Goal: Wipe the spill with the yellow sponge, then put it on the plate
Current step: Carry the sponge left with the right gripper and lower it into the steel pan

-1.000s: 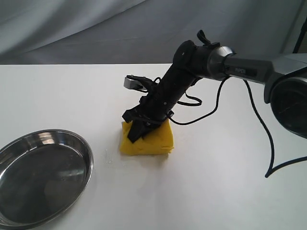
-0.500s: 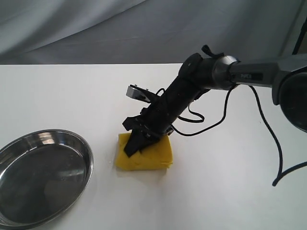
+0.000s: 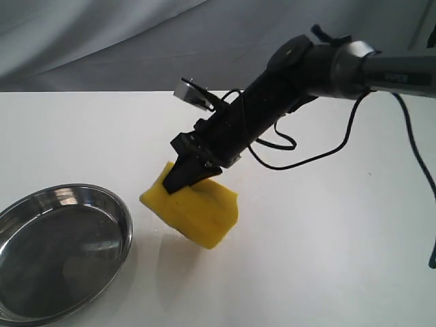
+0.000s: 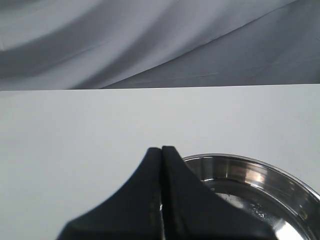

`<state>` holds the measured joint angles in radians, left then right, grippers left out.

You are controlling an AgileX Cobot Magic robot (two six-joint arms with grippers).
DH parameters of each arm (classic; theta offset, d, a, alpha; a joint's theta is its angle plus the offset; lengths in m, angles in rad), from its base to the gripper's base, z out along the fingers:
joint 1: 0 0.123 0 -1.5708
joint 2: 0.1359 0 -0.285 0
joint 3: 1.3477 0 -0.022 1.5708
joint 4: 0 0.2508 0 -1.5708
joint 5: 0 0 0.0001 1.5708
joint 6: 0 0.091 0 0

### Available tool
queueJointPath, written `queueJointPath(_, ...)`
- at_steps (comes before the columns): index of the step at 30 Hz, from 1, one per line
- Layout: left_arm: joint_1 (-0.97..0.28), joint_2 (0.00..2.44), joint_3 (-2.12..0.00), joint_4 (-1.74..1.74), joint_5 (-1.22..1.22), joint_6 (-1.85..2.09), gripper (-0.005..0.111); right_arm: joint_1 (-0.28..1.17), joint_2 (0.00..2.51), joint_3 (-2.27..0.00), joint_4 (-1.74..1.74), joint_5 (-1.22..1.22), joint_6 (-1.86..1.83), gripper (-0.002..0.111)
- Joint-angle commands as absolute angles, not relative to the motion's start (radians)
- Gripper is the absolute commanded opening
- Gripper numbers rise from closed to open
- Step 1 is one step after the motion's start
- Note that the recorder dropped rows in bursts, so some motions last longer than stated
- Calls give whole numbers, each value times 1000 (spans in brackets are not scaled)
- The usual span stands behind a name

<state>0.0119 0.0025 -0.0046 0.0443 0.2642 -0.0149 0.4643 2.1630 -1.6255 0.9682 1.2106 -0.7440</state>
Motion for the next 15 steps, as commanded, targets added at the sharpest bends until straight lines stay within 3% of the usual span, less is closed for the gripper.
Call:
queueJointPath(1, 6, 0, 0, 48, 266, -20, 0, 447, 2067, -1625, 1005, 1221, -806, 0)
queueJointPath(10, 6, 0, 0, 48, 266, -20, 0, 528, 1994, -1631, 1072, 1221, -919, 0)
queueJointPath(15, 6, 0, 0, 48, 266, -20, 0, 712, 1994, -1631, 958, 911, -937, 0)
